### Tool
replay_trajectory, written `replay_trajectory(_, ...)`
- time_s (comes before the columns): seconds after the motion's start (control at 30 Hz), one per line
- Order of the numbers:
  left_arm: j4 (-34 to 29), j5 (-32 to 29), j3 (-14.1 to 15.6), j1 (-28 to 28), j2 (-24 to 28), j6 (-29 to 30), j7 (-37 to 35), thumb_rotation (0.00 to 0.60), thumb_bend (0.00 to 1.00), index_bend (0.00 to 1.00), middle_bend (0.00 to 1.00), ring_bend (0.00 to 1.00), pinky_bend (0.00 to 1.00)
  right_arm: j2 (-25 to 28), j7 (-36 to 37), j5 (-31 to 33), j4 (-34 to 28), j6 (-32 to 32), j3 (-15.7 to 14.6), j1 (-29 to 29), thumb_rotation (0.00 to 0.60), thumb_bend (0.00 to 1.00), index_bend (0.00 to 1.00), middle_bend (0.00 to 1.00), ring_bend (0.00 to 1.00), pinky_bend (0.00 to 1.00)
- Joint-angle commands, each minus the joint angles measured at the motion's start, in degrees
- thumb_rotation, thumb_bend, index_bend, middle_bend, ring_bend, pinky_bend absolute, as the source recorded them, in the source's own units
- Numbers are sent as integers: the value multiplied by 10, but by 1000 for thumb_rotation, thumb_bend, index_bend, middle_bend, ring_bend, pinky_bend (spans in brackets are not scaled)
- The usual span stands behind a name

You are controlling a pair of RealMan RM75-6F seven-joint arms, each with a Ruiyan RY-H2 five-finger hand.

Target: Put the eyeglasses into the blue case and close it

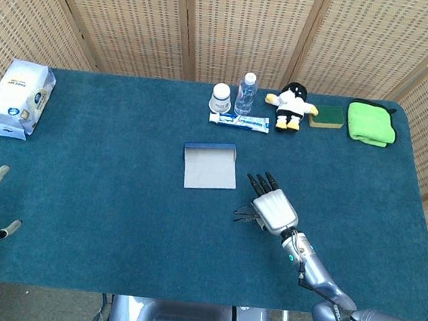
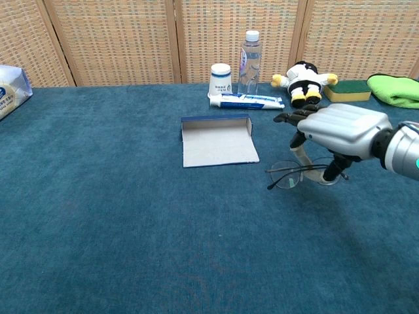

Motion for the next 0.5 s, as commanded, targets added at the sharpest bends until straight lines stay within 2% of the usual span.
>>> replay_trajectory(0.03, 2, -5, -2, -3, -4, -4, 6, 600, 0, 0, 0, 0, 0, -5, -31, 50, -15, -18, 33, 32, 600, 466, 618, 0, 0, 0)
replay_trajectory(0.2, 9, -9, -7, -9, -9, -9, 6, 600, 0, 0, 0, 0, 0, -26, -65, 140, 0, -43, 74, 86, 600, 466, 618, 0, 0, 0)
replay_trajectory(0.5, 11, -19, -13, -9, -10, -6, 7, 600, 0, 0, 0, 0, 0, -95, -145, 285, 94, -60, 98, 194, 600, 466, 618, 0, 0, 0)
